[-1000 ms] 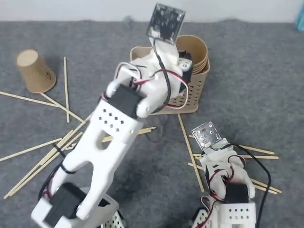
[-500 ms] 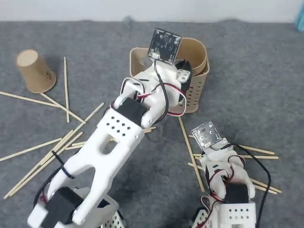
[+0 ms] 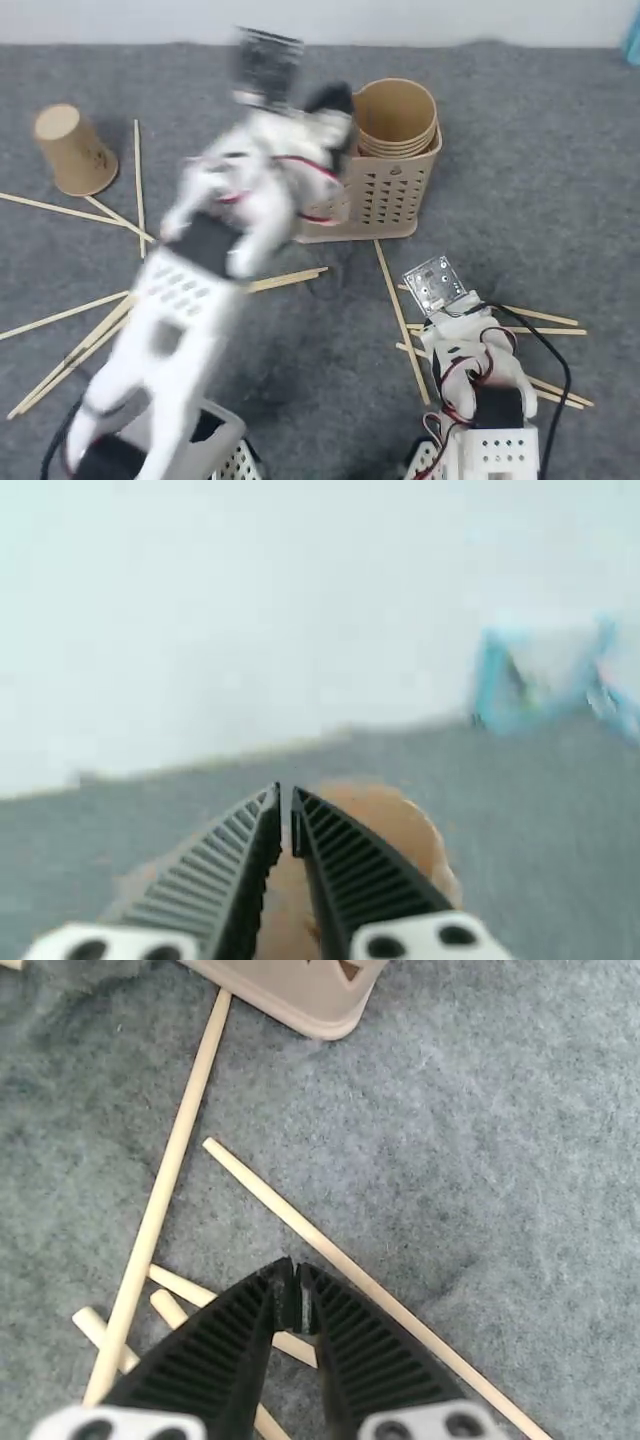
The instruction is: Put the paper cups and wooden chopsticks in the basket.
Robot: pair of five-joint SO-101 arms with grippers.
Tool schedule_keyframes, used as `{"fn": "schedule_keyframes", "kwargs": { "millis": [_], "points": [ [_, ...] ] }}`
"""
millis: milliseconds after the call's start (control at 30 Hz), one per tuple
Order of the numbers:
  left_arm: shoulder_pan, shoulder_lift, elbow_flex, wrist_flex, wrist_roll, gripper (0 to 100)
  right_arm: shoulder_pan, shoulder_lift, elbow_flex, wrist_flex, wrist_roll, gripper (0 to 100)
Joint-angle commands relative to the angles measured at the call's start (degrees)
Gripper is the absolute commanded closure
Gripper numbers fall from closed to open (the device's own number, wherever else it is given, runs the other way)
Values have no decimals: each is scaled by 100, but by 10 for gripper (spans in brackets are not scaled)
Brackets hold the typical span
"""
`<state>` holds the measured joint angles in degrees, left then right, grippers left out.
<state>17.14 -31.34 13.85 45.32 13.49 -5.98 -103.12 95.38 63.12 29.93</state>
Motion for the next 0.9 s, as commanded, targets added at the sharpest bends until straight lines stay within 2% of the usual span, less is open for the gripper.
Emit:
{"fn": "schedule_keyframes", "kwargs": {
  "millis": [0,200,367,600,767,867],
  "points": [
    [-1178,-615,-497,457,-62,981,4,-66,105,-127,105,990],
    [-3420,-422,-268,536,-79,981,4,-66,105,-127,105,990],
    [-4545,431,-198,149,-97,972,4,-66,105,-92,105,990],
    [-5116,1785,-215,-738,-70,792,4,-66,105,-75,105,990],
    [-5231,2690,-259,-1538,-70,802,4,-66,105,-75,105,990],
    [-5231,3253,-576,-1530,-70,802,4,-66,105,-84,105,990]
  ]
}}
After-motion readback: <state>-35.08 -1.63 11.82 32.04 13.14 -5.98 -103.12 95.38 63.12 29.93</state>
